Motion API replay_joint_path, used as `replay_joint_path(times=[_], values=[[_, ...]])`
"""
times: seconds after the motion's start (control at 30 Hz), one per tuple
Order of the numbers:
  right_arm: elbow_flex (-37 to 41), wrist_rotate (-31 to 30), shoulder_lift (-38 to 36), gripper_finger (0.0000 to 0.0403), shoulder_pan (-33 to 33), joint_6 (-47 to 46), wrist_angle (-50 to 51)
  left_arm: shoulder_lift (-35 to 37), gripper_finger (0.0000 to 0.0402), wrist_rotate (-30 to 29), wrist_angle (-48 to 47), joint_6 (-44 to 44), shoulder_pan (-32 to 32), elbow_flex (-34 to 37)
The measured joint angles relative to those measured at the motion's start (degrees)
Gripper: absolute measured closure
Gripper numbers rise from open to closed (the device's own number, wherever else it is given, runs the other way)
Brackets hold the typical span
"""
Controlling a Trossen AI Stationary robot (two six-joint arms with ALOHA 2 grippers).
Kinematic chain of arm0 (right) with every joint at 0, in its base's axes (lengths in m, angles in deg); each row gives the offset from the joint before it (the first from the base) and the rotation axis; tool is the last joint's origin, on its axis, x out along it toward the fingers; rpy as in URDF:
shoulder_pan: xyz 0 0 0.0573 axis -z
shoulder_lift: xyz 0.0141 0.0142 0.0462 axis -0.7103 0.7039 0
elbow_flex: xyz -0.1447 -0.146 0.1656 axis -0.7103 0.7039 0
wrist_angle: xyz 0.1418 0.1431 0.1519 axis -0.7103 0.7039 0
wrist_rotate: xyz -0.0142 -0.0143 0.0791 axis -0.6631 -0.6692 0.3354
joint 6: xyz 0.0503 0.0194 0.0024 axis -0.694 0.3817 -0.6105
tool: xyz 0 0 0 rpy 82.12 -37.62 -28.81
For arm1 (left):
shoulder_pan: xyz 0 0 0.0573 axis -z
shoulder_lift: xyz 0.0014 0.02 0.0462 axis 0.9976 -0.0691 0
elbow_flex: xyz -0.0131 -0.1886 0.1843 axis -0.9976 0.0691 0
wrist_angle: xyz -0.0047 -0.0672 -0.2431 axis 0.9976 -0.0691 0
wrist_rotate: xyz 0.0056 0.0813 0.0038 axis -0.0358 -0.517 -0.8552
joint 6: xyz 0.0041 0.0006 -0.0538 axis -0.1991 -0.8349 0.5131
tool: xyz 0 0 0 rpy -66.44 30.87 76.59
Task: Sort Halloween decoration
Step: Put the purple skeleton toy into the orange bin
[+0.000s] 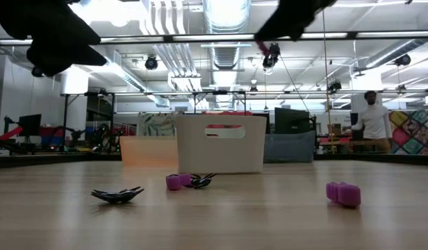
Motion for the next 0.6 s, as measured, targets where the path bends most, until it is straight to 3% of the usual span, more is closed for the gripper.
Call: replay_joint_path(times=[0.13,0.3,0.6], values=[[0.00,3.93,1.95,0.0394,6.61,9.47,-9.84,-0.56,0.0233,0.02,0.01,0.20,0.01,0.02],[0.02,4.17,6.50,0.0394,13.16,15.95,-22.74,-0.68,0.0233,0.04,0.03,0.51,0.02,0.04],[0.02,11.69,17.91,0.0394,23.36,16.14,-43.72,-0.68,0.0233,0.04,-0.01,0.53,0.00,0.06]])
